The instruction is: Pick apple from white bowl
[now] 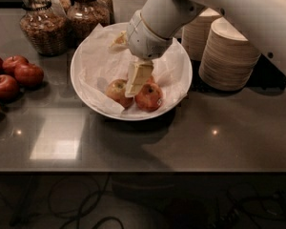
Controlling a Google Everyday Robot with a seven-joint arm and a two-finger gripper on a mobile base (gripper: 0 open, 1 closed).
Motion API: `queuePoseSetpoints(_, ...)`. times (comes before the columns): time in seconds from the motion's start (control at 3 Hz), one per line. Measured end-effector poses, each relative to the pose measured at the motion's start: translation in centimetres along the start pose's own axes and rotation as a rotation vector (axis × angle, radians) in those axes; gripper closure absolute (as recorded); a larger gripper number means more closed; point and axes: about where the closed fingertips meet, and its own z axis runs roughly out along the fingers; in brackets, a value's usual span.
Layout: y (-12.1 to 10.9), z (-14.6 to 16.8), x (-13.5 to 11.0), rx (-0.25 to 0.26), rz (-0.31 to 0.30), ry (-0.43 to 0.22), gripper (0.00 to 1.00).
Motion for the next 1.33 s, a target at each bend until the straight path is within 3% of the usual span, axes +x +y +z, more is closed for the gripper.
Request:
queuePoseSetpoints(0.33,0.0,0.0,0.0,0.0,0.0,0.0,0.23)
queuePoseSetpoints(0.67,0.0,0.0,0.0,0.0,0.0,0.0,0.05)
queuePoseSetpoints(1.0,0.0,0.0,0.0,0.0,0.0,0.0,0.11)
queuePoseSetpoints(1.33,0.5,2.0,0.3,-0.025,0.013,-0.018,0.16)
